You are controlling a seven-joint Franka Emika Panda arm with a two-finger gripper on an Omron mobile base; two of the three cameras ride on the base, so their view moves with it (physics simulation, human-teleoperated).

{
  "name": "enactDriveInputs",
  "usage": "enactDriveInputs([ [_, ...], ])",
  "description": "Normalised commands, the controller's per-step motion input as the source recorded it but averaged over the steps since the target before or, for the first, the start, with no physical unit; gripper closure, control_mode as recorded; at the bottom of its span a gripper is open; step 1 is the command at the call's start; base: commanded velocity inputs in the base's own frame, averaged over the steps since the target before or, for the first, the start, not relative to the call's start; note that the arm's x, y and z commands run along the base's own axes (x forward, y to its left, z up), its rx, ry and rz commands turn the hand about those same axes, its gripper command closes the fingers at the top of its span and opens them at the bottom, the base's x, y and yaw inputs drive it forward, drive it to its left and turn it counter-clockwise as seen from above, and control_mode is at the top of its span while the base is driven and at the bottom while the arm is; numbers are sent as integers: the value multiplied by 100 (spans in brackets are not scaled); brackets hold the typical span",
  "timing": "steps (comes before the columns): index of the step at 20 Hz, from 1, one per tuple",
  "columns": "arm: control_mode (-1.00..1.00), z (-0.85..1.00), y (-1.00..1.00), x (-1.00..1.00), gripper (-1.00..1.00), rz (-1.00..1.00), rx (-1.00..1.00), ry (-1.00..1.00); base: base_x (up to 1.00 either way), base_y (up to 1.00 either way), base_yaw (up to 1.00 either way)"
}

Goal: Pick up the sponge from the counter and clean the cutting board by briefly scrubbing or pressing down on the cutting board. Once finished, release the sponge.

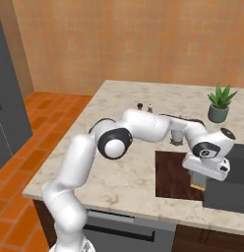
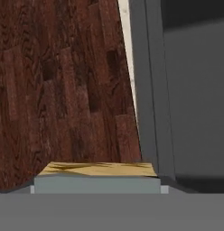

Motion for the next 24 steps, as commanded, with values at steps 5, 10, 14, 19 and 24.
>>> enactDriveInputs([
  [5,-100,-30,100,-7,100,0,-38,-2,0,0,0],
  [10,-100,-17,100,46,100,0,-26,6,0,0,0],
  [14,-100,34,100,88,100,0,-18,7,0,0,0],
  [19,-100,48,40,100,100,1,-4,11,0,0,0],
  [24,-100,20,-41,100,100,20,3,17,0,0,0],
])
